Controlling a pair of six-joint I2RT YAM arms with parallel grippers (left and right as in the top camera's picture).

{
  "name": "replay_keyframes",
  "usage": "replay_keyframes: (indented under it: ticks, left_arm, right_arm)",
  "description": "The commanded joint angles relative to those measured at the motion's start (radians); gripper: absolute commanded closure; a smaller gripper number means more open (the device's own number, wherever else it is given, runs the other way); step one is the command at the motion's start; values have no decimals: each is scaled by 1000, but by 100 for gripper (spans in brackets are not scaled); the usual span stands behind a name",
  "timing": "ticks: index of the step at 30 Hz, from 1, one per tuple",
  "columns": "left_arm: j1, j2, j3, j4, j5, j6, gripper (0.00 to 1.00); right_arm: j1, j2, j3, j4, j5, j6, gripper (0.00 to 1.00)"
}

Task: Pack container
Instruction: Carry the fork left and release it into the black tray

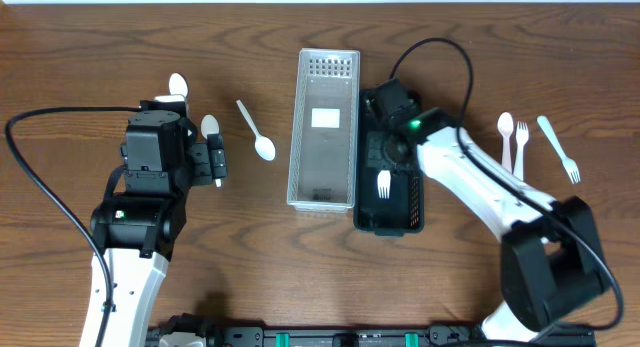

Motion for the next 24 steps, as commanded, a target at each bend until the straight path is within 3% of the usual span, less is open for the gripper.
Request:
replay_keyframes:
  ticks: [1,4,13,19,24]
  left_arm:
    - [5,-1,22,-4,-12,6,2]
    - [5,-1,22,-4,-12,6,2]
    - [5,-1,22,-4,-12,6,2]
    - [5,-1,22,-4,-12,6,2]
    - [5,-1,22,-4,-12,6,2]
  right_arm:
    - [10,5,0,3,42,28,75]
    - [9,-5,0,4,56,2,61]
    - [-40,-195,8,-19,164,-77,34]
    - [-232,-316,7,-63,236,-180,16]
    - [-431,-280,0,-62,227,-235,9]
